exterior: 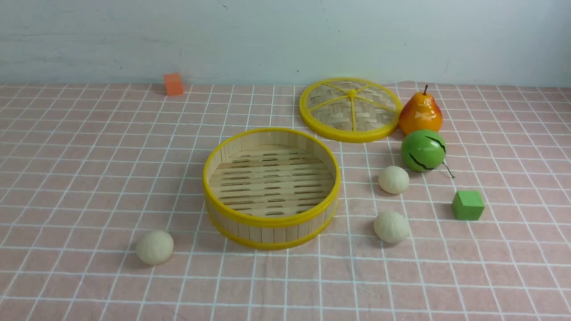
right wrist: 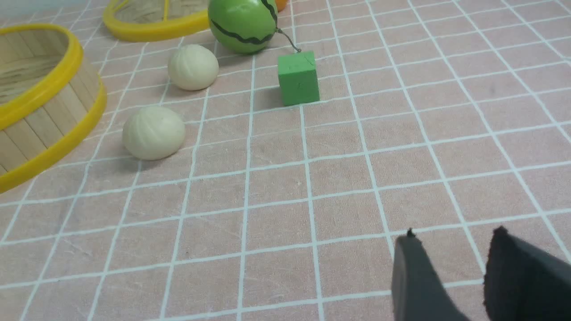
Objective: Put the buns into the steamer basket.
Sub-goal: Use the left arm to grab a steamed stuffed bun
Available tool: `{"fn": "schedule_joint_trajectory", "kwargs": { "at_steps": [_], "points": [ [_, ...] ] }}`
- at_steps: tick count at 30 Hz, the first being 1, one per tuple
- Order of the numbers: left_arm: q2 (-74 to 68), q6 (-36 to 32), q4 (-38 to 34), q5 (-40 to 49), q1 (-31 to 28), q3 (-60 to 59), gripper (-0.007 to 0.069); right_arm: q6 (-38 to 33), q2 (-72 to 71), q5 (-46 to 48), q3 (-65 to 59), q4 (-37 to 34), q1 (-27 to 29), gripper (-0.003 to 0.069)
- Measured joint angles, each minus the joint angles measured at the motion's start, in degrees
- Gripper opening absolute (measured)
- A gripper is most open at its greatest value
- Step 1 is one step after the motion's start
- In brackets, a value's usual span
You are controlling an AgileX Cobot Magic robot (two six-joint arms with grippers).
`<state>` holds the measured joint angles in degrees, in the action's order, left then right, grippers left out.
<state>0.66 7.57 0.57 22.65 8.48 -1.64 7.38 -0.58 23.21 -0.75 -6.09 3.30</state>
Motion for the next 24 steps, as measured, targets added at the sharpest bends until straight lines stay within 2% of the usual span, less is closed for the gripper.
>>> {"fn": "schedule_joint_trajectory", "kwargs": {
  "at_steps": [24],
  "points": [
    [0.00,0.00,0.00,-0.65,0.00,0.00,0.0237,0.00,0.00,0.00,0.00,0.00,0.00,0.0239]
  ]
}}
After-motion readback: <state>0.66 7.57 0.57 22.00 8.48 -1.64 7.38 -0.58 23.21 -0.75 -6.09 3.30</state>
